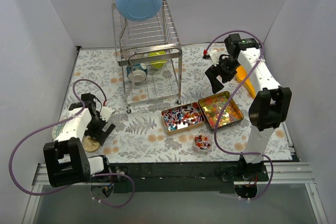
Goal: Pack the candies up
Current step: Pick up the bottle lid from the corner of the board.
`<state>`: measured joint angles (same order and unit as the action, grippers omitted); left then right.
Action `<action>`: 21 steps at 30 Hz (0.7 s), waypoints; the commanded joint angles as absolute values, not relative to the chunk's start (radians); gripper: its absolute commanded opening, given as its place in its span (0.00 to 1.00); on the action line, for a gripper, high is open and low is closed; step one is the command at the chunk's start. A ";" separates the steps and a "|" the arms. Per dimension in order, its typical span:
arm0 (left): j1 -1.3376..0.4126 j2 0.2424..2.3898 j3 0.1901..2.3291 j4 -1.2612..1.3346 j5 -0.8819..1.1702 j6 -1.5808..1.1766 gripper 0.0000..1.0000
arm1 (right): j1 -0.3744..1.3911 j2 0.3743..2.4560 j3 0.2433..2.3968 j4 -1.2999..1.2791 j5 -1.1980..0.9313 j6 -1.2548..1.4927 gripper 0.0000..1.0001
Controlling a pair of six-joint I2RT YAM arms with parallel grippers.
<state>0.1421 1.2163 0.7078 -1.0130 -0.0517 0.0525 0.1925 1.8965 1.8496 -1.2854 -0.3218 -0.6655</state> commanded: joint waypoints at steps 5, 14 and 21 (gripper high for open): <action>0.253 1.269 0.696 -0.968 -0.106 0.101 0.96 | 0.227 1.878 1.905 -1.309 -0.361 -0.673 0.98; 0.290 1.359 0.667 -0.924 -0.126 0.078 0.96 | 0.265 1.878 1.894 -1.308 -0.337 -0.669 0.98; 0.307 1.414 0.683 -0.897 -0.084 0.077 0.94 | 0.285 1.873 1.887 -1.307 -0.325 -0.664 0.98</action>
